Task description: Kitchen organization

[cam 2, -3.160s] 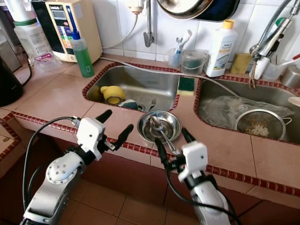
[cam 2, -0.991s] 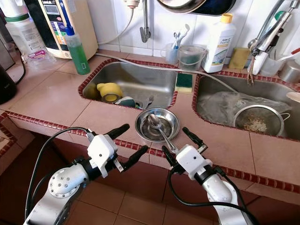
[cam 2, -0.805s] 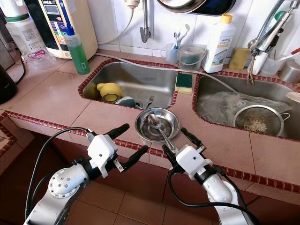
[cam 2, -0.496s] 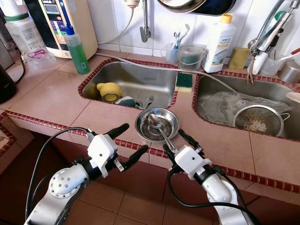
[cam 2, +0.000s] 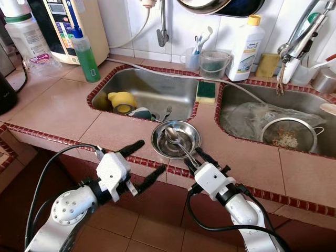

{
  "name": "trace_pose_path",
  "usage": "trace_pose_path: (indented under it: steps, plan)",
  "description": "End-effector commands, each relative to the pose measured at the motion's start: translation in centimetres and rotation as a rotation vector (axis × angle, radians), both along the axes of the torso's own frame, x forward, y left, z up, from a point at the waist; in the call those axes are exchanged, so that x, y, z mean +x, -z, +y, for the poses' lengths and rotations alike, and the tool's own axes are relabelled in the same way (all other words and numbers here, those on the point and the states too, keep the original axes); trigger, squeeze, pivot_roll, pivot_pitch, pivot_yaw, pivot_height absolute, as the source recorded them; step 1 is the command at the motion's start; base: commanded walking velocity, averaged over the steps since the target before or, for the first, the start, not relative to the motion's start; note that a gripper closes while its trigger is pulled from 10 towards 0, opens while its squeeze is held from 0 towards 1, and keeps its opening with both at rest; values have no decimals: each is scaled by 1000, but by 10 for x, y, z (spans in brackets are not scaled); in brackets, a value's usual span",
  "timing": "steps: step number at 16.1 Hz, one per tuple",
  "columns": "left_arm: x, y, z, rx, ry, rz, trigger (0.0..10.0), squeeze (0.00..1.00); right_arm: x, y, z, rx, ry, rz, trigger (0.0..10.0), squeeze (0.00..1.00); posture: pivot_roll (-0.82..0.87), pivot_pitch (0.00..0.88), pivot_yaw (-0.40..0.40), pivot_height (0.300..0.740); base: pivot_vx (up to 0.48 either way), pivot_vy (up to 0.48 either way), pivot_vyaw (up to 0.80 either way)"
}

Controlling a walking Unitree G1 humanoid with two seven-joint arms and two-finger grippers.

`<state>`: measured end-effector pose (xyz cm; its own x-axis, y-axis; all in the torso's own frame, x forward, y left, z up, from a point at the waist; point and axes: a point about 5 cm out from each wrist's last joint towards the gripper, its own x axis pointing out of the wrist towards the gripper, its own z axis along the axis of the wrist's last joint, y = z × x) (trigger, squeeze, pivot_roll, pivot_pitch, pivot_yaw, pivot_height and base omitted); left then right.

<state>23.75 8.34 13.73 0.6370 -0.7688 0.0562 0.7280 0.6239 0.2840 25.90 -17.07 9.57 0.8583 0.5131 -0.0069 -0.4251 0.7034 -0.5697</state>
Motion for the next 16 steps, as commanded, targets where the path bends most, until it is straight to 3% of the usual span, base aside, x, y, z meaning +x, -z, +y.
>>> trace_pose_path:
  steps: [1, 16]
  plan:
    - [-4, -1, -2, 6, 27, 1, 10000, 0, 1, 0, 2, -12, -22, 1, 0, 0, -153, 58, 4, 740, 0, 0, 0]
    - [-5, -3, -2, 14, 25, 3, 10000, 0, 4, -3, 2, 10, -9, -11, 0, 0, -152, 60, 5, 740, 0, 0, 0]
